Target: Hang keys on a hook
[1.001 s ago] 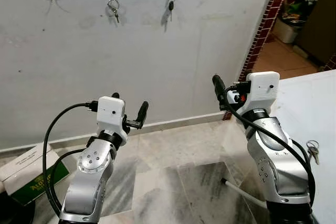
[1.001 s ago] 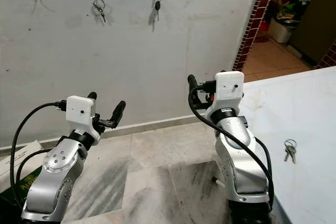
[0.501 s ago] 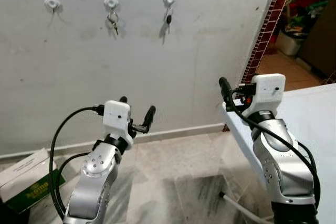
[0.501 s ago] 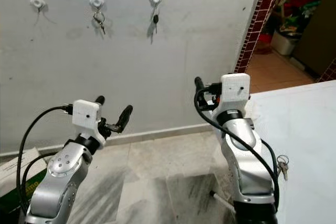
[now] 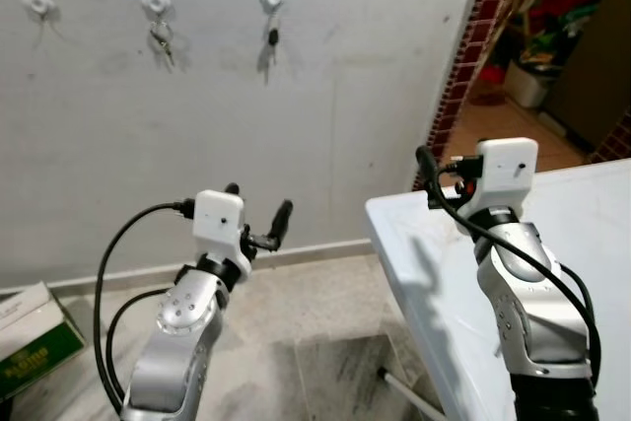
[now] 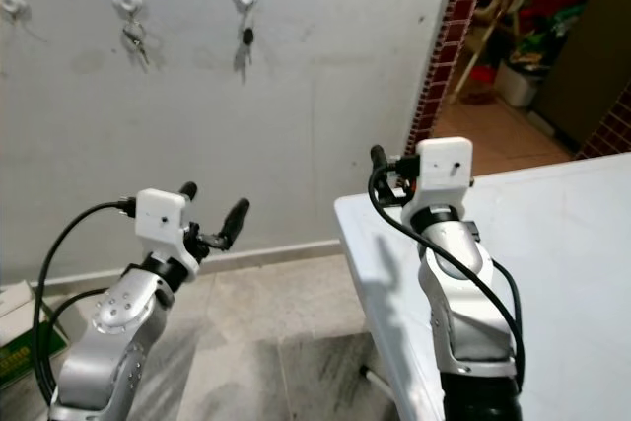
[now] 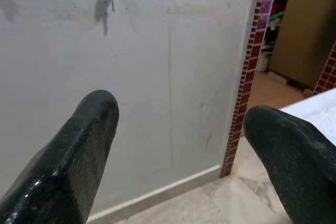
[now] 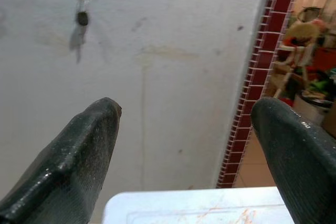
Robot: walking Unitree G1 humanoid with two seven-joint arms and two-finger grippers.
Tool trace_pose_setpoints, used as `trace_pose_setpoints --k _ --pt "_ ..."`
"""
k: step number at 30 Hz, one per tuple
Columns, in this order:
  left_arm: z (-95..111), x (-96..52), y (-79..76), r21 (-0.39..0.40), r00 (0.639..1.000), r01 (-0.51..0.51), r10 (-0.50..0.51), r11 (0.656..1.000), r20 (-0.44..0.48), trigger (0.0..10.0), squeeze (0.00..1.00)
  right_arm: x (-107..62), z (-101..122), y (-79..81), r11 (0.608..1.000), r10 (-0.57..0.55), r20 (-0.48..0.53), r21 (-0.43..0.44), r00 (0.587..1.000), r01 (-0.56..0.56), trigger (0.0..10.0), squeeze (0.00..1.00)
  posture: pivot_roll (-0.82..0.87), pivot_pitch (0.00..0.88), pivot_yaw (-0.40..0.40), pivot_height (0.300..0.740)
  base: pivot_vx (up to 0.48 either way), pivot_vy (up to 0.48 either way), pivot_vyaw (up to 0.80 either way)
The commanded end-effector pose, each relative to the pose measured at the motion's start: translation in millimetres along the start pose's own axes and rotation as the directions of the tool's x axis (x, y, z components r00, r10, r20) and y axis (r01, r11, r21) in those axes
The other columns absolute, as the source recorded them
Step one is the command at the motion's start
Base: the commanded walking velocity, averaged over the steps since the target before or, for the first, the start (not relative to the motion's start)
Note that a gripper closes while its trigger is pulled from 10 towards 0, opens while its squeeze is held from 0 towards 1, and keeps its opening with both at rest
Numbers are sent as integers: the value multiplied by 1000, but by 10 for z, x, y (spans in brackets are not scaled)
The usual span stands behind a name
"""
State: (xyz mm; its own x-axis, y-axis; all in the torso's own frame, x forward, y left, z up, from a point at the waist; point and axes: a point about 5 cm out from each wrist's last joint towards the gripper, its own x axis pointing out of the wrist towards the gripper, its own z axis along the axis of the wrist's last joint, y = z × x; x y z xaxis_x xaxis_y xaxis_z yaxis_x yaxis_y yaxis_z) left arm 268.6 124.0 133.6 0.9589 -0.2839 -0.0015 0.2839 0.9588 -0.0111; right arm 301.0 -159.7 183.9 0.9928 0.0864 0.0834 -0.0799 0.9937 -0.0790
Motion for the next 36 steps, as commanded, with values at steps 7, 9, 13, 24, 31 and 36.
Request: trace_pose_setpoints --k 7,9,13,24,31,36 --pt "-100 -93 -111 -26 984 139 -141 990 -106 10000 0 -25 -4 -264 989 -80 -62 -128 995 72 10000 0 -31 0 1 740 0 0 0" --pt "-114 -142 -172 5 975 195 -193 981 -113 10000 0 -62 -35 -366 983 -101 -108 -167 989 82 10000 0 -42 0 2 740 0 0 0" --pt "-121 -123 -150 -12 980 166 -166 986 -110 10000 0 -88 -61 -397 983 -96 -117 -166 988 76 10000 0 -46 0 0 740 0 0 0" --pt "-105 -83 -144 -8 982 148 -148 989 -120 10000 0 -175 -268 -404 980 -98 -276 -193 956 45 10000 0 -50 0 -6 740 0 0 0" --pt "-163 -118 -289 -71 928 319 -327 945 -177 10000 0 -338 -315 -681 971 -133 -360 -232 924 50 10000 0 -79 0 8 740 0 0 0" --pt "-141 -87 -300 -40 928 333 -335 942 -166 10000 0 -330 -347 -684 978 -142 -365 -197 920 73 10000 0 -76 0 13 740 0 0 0"
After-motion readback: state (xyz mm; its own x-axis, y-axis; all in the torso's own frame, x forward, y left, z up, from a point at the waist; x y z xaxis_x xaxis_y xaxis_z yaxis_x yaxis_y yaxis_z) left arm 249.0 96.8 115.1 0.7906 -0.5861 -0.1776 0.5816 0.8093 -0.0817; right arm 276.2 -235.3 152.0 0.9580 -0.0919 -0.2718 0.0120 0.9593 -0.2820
